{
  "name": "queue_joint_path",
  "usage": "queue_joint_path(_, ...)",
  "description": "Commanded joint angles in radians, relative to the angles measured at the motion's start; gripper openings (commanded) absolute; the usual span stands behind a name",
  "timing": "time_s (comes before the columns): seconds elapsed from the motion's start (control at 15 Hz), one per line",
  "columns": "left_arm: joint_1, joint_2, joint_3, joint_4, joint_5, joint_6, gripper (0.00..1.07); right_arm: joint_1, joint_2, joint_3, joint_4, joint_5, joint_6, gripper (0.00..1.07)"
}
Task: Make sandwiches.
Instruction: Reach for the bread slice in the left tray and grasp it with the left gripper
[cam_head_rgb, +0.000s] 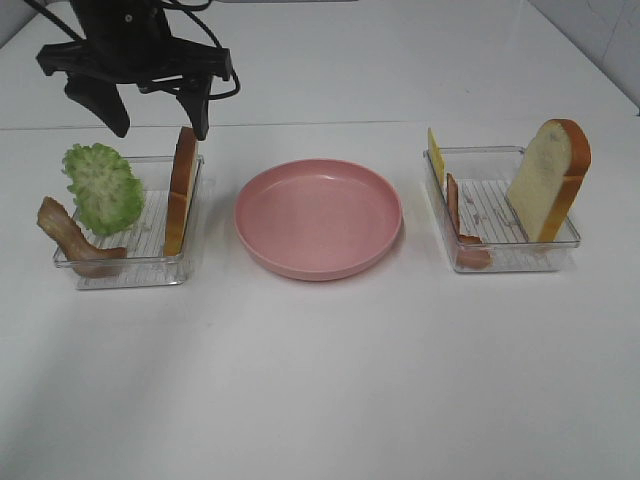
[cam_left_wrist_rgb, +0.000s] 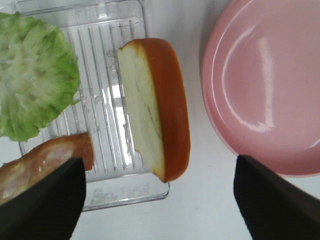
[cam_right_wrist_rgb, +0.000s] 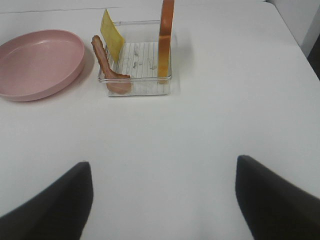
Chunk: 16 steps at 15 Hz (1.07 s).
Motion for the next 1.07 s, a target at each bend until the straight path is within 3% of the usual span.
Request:
queue_joint_path(0.07, -0.016, 0.058, -0.048, 0.011, 0.033, -0.01, 0.76, -0.006, -0.017, 0.003, 0.003, -0.014, -0.003, 0.75)
queue_joint_path(0.8, -0.016, 0.161, -0.057, 0.071, -0.08, -0.011, 0.75, -0.006, -0.017, 0.003, 0.008, -0.014, -0.003, 0.75)
queue_joint_path(1.0, -0.013, 0.161, -0.057, 0.076, -0.079, -0.011, 0.54, -0.006, -0.017, 0.003, 0.008, -0.014, -0.003, 0.75)
queue_joint_path(1.07, -0.013, 0.161, -0.057, 0.077, -0.079, -0.011, 0.41, -0.006, -0.017, 0.003, 0.008, -0.014, -0.003, 0.75)
